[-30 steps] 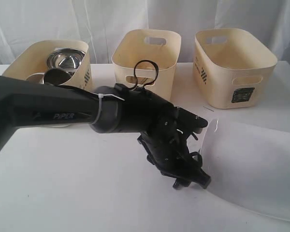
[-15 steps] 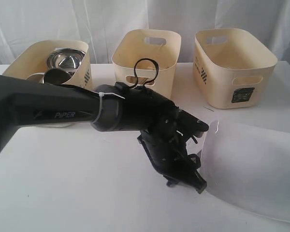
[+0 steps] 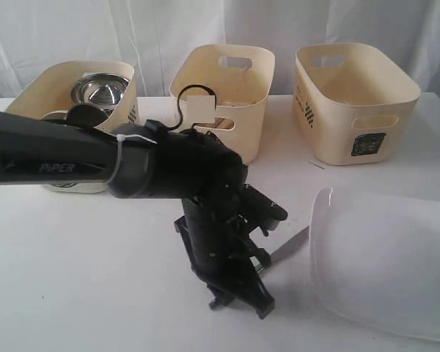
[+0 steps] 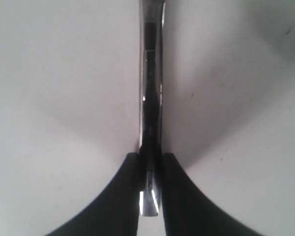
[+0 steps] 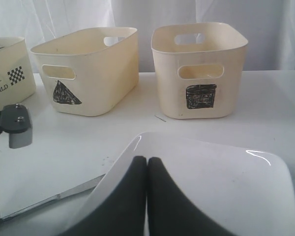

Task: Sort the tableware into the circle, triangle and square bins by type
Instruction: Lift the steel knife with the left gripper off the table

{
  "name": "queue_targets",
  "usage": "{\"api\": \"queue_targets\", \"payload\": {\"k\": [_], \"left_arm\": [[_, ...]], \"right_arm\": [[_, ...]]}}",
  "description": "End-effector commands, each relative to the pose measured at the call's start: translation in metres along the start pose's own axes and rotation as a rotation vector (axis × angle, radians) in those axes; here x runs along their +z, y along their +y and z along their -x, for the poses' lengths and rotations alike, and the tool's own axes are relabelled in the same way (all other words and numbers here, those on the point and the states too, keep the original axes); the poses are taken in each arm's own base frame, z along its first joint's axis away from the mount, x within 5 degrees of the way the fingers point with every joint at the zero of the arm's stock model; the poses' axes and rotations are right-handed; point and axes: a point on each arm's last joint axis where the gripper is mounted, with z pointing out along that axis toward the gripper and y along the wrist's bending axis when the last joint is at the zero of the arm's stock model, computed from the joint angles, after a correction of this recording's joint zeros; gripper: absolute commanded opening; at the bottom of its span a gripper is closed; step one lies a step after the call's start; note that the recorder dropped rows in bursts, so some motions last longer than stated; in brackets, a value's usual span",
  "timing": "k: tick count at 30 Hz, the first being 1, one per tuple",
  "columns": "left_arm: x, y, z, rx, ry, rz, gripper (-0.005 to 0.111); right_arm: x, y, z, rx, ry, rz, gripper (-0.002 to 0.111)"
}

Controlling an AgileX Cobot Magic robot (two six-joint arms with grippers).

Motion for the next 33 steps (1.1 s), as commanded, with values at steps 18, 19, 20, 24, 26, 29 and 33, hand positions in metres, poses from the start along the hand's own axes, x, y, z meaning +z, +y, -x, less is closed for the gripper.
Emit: {"api": "queue_targets", "payload": {"k": [18,19,20,24,26,29,33], "left_arm": [[0.008,0.017,-0.02,-0.087,-0.099,0.01,0.052],[0.006,0.017,-0.017,-0.086,-0.114,0.01,0.051],[0.004,0.017,-0.015,-0.086,-0.129,0.01,0.051],[-0.003,0.017,-0.005,-0.083,-0.173,0.01,0.051],[-0.007,0.017,-0.001,-0.078,-0.192,0.01,0.051],[-0.014,0.016,0.007,-0.076,-0.219,0.009,0.051],[-0.02,0.016,0.012,-0.072,-0.244,0.009,0.051]], "right_arm": [[0.0,0.0,0.0,-0.001,-0.014,-0.005,0.0],[0.0,0.0,0.0,-0.001,-0.014,-0.005,0.0],[0.0,0.0,0.0,-0.001,-0.014,-0.005,0.0],[0.0,0.0,0.0,-0.001,-0.014,-0.005,0.0],[0.0,0.0,0.0,-0.001,-0.014,-0.005,0.0],[0.0,0.0,0.0,-0.001,-0.014,-0.005,0.0],[0.0,0.0,0.0,-0.001,-0.014,-0.005,0.0]]}}
